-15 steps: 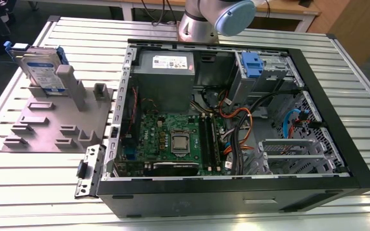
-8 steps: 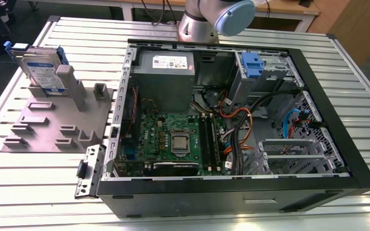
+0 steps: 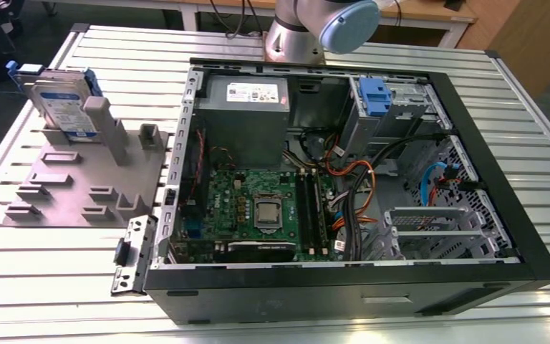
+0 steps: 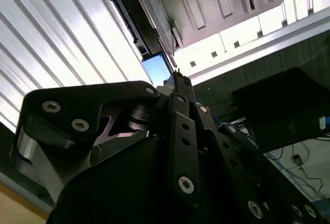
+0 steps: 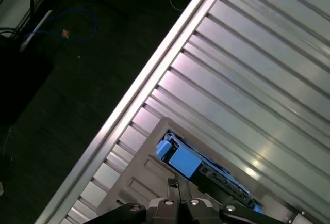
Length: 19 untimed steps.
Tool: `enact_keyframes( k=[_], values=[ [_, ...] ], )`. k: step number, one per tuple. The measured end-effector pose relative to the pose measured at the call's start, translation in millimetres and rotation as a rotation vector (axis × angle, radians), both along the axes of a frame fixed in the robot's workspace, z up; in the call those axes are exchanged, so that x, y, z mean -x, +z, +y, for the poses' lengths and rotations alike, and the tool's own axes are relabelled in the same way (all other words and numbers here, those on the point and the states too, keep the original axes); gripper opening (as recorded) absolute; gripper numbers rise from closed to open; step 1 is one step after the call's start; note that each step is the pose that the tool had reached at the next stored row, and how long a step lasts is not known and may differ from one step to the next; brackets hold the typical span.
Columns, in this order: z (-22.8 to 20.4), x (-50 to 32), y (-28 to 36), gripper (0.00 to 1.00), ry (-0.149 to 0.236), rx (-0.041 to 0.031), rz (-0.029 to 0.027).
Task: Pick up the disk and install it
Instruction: 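Pick up the disk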
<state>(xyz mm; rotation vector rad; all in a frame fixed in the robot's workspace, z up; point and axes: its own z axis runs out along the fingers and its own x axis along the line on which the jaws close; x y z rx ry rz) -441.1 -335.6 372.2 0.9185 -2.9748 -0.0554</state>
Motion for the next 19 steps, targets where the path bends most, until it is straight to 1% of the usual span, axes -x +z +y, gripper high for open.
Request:
enact_keyframes(
  k=[17, 18, 19],
  values=[
    [0.0, 0.0, -1.1, 0.11, 0.307, 0.0002, 0.0001],
    [0.0, 0.0, -1.1, 0.11, 0.320, 0.0003, -0.0004],
    [0.0, 0.0, -1.2, 0.11, 0.325, 0.0008, -0.0027]
  ],
)
